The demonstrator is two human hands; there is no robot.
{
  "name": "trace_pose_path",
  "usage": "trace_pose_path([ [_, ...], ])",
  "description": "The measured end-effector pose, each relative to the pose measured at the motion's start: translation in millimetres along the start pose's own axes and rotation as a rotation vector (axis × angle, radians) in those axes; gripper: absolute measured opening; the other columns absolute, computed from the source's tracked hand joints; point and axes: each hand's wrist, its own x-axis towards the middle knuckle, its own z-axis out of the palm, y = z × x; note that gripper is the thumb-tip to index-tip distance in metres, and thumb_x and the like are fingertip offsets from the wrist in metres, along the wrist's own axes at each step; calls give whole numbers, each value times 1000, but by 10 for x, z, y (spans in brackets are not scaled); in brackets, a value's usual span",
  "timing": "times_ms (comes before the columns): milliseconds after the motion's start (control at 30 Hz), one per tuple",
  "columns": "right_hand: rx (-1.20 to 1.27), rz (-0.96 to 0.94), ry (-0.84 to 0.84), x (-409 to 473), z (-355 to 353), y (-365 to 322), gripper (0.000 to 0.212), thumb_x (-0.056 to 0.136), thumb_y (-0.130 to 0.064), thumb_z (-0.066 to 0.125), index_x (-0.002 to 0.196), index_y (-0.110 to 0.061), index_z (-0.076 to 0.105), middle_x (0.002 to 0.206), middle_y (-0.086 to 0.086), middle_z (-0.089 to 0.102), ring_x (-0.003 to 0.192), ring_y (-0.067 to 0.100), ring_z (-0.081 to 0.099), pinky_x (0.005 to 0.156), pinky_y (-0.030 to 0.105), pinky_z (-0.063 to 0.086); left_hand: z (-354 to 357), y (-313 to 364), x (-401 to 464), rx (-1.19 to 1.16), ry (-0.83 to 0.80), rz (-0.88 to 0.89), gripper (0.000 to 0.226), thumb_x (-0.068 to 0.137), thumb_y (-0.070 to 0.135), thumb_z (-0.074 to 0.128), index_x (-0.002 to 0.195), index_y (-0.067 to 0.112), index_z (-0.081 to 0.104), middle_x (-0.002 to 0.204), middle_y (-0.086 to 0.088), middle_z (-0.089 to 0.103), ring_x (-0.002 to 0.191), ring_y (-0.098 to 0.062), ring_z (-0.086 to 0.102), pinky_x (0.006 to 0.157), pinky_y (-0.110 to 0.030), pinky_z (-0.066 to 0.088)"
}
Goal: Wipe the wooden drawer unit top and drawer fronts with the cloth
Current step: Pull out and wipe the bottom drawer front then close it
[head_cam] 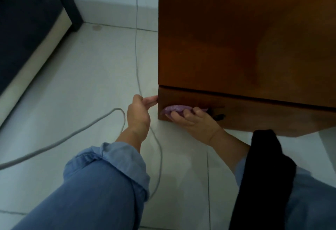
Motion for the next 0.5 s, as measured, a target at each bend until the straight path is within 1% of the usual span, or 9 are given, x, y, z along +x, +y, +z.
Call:
trace_pose_path([
  [67, -19, -61, -72, -16, 79, -101, 68, 80, -19, 40, 142, -11, 13, 135, -5, 30, 102, 20, 33, 85, 34, 31, 11, 15, -31, -20, -1, -2, 51, 94, 20, 20, 87, 9, 69, 102, -11, 70, 98, -13, 62, 89, -21, 29],
  [100, 5, -69, -121, -19, 94, -156, 71, 77, -23, 45, 142, -12, 16, 135, -8, 36, 101, 19, 34, 86, 33, 31, 21, 37, -47, -23, -9, -10, 50, 94, 19, 20, 88, 7, 69, 102, -11, 69, 97, -13, 62, 91, -22, 28],
  [133, 47, -86, -193, -9, 87, -202, 73, 75, -28, 49, 141, -14, 23, 134, -11, 42, 101, 18, 34, 86, 31, 32, 21, 61, -65, -33, -18, -22, 50, 95, 19, 20, 91, 4, 68, 103, -11, 68, 98, -13, 61, 91, -22, 29],
  [200, 121, -126, -279, 8, -2, -222, 69, 74, -31, 55, 140, -16, 41, 131, -6, 39, 102, 18, 35, 83, 31, 33, 24, 126, -113, -62, -39, -55, 49, 96, 19, 20, 98, 2, 65, 103, -10, 66, 100, -15, 57, 93, -23, 29],
  [267, 186, -112, -240, 18, -181, -103, 63, 75, -24, 57, 136, -17, 48, 127, -1, 41, 101, 21, 42, 76, 33, 37, 16, 169, -148, -62, -72, -88, 49, 97, 21, 18, 101, 3, 64, 104, -9, 64, 104, -14, 54, 97, -25, 27],
  [333, 233, -82, -148, 45, -419, 69, 62, 77, -19, 50, 138, -17, 39, 129, 0, 45, 102, 23, 46, 76, 36, 39, -1, 194, -165, -60, -102, -116, 52, 98, 23, 17, 104, 4, 64, 106, -9, 64, 110, -14, 52, 101, -28, 25],
  [400, 244, -35, -62, 105, -602, 221, 61, 81, -16, 36, 141, -20, 31, 135, 2, 38, 109, 25, 41, 81, 38, 34, -24, 216, -172, -52, -115, -142, 55, 99, 26, 15, 110, 3, 64, 111, -11, 64, 112, -15, 50, 97, -27, 26],
  [467, 221, 65, -25, 206, -632, 319, 57, 86, -14, 29, 143, -22, 31, 135, 4, 35, 111, 26, 39, 83, 38, 31, -32, 241, -177, -39, -122, -150, 57, 99, 28, 13, 111, 4, 63, 116, -14, 63, 113, -18, 49, 95, -27, 26],
  [500, 196, 96, -22, 263, -602, 345, 55, 89, -13, 26, 143, -22, 31, 135, 5, 34, 111, 25, 38, 83, 38, 31, -35, 238, -173, -32, -126, -147, 56, 100, 28, 12, 110, 5, 62, 115, -13, 63, 113, -18, 50, 97, -29, 26],
])
